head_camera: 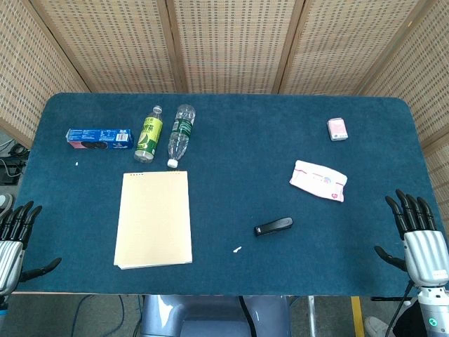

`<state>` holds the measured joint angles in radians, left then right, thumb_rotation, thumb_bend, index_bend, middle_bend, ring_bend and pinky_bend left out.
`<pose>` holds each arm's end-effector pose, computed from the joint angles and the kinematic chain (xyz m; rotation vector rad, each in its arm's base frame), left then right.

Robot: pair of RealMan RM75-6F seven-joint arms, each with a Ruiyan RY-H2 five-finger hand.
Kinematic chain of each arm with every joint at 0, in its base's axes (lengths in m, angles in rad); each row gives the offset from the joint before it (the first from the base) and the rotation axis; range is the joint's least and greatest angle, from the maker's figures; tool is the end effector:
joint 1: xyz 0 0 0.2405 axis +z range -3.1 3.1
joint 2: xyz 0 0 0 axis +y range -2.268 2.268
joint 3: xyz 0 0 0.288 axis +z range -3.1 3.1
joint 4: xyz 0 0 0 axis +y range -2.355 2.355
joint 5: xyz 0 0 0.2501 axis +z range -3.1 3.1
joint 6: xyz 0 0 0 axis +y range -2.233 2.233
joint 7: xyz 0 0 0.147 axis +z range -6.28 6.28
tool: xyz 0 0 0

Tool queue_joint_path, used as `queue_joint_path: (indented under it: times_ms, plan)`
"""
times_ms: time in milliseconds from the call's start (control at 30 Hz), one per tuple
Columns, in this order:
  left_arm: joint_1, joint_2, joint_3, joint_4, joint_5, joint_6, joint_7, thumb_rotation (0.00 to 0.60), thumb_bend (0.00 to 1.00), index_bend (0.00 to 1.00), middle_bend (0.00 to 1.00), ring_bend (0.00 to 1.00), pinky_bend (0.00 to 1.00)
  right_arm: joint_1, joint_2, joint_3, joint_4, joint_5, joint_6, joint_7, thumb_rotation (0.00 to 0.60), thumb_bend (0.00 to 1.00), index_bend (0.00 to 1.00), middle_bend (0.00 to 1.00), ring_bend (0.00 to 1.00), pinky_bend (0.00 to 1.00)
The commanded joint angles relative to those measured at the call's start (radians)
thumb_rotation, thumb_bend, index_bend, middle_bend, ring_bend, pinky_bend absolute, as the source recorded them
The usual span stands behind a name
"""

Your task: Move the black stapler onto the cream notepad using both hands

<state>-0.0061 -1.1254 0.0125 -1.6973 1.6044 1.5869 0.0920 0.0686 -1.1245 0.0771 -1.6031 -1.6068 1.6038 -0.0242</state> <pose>-0.3328 0.1459 0.1261 -1.4025 -0.8820 -0.9282 -0.3363 -0.1887 0.1490 1.3883 -0.7406 1.0211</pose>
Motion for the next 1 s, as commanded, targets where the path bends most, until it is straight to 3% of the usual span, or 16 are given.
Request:
queue_joint_path:
  times_ms: [33, 400, 533, 633, 767, 1000]
  plan:
    - [0.0, 0.0, 0.0, 0.001, 0.0, 0.0, -0.001, 0.6, 0.0, 0.0, 0.0, 0.0, 0.0, 0.0, 0.0, -0.001, -0.001, -0.001, -0.002, -0.002, 0.6, 0.0, 0.0, 0.0, 0.0, 0.0]
    - [-0.014, -0.007, -0.009, 0.007, -0.021, -0.03, 0.005, 0.6, 0.0, 0.0, 0.0, 0.0, 0.0, 0.054, -0.007, -0.021, -0.004, -0.04, -0.091, 0.01, 0.6, 0.0, 0.0, 0.0, 0.0, 0.0]
    - [-0.018, -0.012, -0.017, 0.009, -0.04, -0.04, 0.01, 0.6, 0.0, 0.0, 0.0, 0.0, 0.0, 0.131, -0.022, -0.024, 0.011, -0.106, -0.167, 0.023, 0.6, 0.0, 0.0, 0.0, 0.0, 0.0]
    - [-0.024, -0.017, -0.024, 0.008, -0.057, -0.052, 0.023, 0.6, 0.0, 0.0, 0.0, 0.0, 0.0, 0.219, -0.021, -0.029, 0.007, -0.165, -0.264, 0.058, 0.6, 0.0, 0.04, 0.07, 0.01, 0.0]
    - [-0.034, -0.026, -0.036, 0.011, -0.089, -0.074, 0.045, 0.6, 0.0, 0.0, 0.0, 0.0, 0.0, 0.316, -0.056, -0.012, 0.016, -0.17, -0.383, 0.044, 0.6, 0.09, 0.14, 0.2, 0.13, 0.04]
    - [-0.047, -0.032, -0.049, 0.015, -0.127, -0.102, 0.056, 0.6, 0.0, 0.0, 0.0, 0.0, 0.0, 0.4, -0.152, 0.003, 0.056, -0.114, -0.52, -0.054, 0.6, 0.24, 0.22, 0.26, 0.2, 0.12]
